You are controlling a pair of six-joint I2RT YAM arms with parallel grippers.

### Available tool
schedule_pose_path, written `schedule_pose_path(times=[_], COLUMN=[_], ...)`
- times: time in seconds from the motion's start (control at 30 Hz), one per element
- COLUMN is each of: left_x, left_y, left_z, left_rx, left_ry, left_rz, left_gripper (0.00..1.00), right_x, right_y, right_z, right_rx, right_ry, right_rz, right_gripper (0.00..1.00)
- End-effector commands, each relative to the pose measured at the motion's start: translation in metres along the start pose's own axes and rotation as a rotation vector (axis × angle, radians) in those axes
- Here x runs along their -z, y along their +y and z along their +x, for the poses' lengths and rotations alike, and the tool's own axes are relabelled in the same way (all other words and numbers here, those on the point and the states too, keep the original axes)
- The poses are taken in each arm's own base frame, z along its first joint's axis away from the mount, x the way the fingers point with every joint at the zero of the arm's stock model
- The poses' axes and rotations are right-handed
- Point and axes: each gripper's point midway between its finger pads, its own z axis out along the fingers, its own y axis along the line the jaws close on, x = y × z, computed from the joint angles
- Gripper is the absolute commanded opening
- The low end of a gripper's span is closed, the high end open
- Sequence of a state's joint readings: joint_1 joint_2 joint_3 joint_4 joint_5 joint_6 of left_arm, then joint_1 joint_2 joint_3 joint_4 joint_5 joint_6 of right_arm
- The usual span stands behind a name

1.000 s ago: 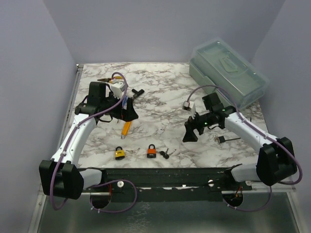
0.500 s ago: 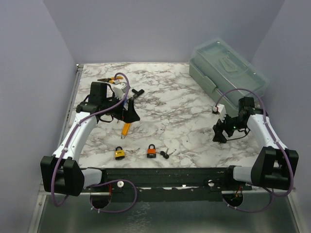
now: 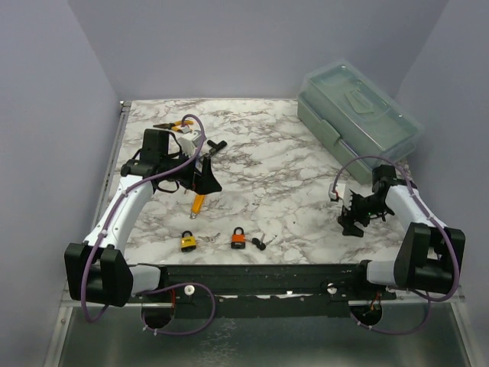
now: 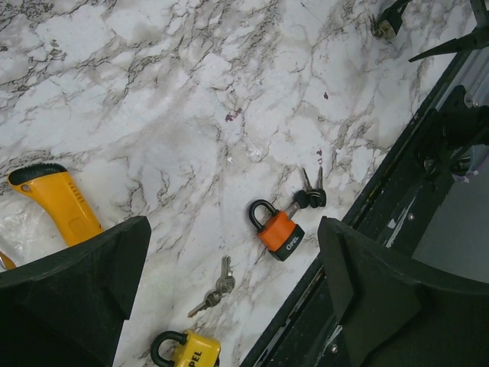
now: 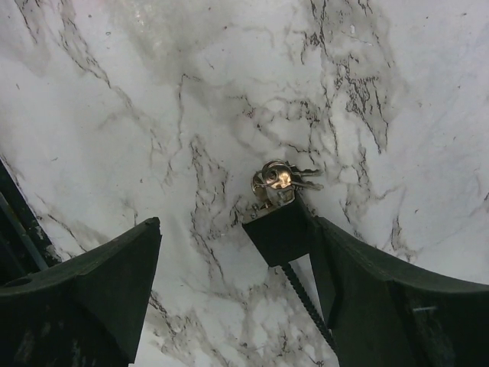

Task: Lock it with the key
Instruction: Pick up the lock from the center of the board.

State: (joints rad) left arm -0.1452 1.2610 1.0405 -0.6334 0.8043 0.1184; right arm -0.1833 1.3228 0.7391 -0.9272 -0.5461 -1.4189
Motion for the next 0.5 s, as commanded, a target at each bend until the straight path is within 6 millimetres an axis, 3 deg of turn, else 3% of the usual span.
schedule_pose_path(times=[0.0, 0.13, 0.3, 0.47], left_x=[0.003, 0.001, 0.001, 0.002], left_y=[-0.008, -0.008, -0.008, -0.007], left_z=[-0.008, -0.008, -0.013, -0.014], left_rx=[-0.033, -0.030, -0.040, -0.047], left_ry=[-0.017, -0.012, -0.017, -0.019], left_rz=[0.039, 0.054, 0.058, 0.053], left_gripper=[0.99, 0.99, 0.99, 0.99], right_x=[0.000, -0.006, -0.015, -0.018], right_y=[0.000, 0.000, -0.013, -0.024], right_z=[0.005, 0.013, 0.025, 0.023], right_rx=[-0.035, 0.016, 0.034, 0.034], right_ry=[0.021, 0.035, 0.073, 0.060], right_rz=[0.002, 0.039, 0.059, 0.056], right_gripper=[0.82, 0.82, 0.82, 0.76])
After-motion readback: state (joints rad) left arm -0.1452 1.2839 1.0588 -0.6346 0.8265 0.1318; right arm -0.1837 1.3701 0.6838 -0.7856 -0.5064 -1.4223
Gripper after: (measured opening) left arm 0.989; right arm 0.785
